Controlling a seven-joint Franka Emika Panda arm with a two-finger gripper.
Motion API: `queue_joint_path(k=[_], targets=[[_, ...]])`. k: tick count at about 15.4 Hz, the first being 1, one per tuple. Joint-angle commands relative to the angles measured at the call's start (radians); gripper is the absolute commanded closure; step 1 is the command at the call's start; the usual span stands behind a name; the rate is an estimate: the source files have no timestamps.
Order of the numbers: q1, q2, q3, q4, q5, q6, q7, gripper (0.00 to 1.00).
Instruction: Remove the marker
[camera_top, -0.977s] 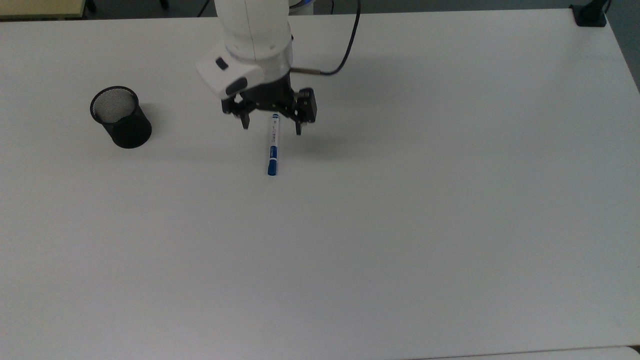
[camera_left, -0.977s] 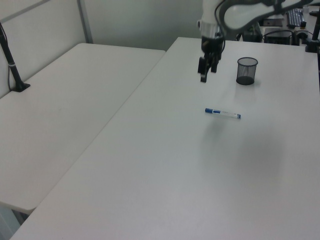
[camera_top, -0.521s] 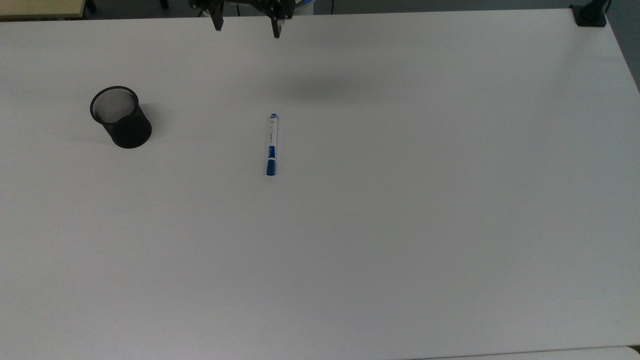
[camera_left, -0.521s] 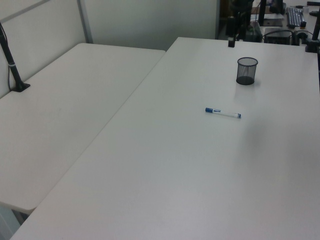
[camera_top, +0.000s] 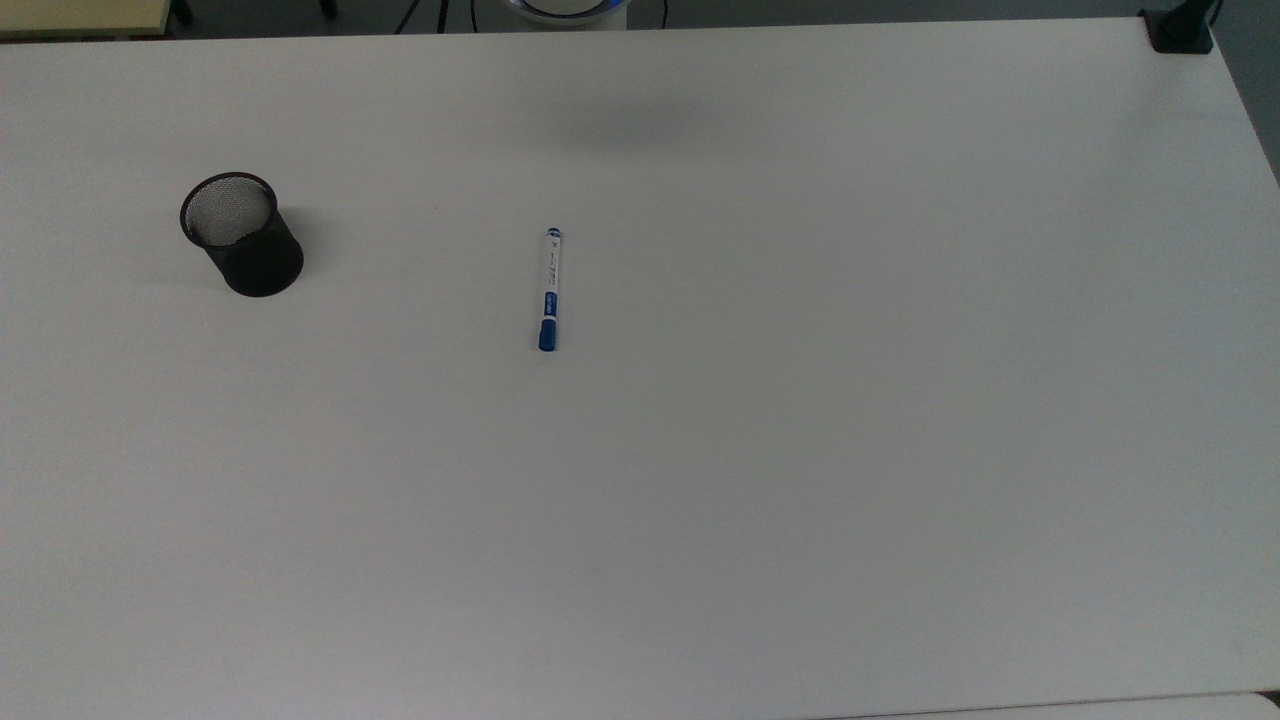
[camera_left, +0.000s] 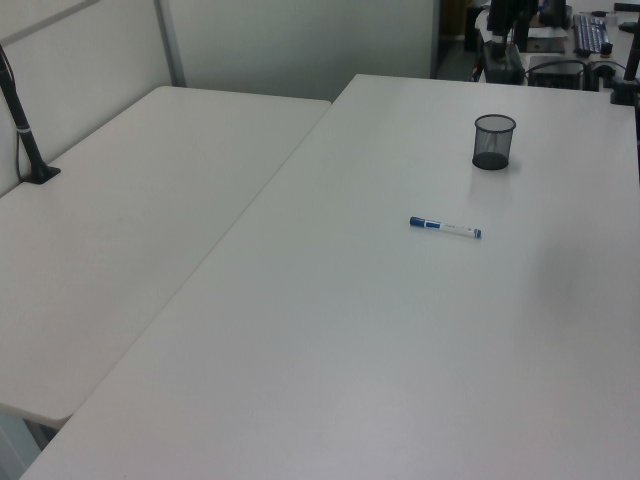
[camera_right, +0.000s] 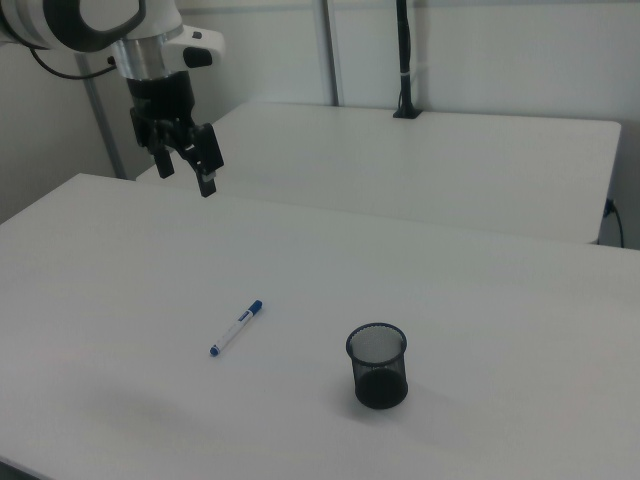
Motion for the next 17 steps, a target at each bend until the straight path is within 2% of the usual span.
queue_joint_path(k=[1, 6, 9, 12, 17], targets=[[-0.020, -0.001, -0.003, -0.024, -0.033, 0.064, -0.073, 0.00], [-0.046, 0.072, -0.003, 0.039, -0.033, 0.110, -0.082, 0.00], [-0.096, 0.085, 0.009, 0.053, -0.027, 0.109, -0.128, 0.00], [-0.093, 0.085, 0.009, 0.074, -0.030, 0.095, -0.175, 0.00], [-0.075, 0.084, 0.009, 0.068, -0.033, 0.095, -0.160, 0.00]])
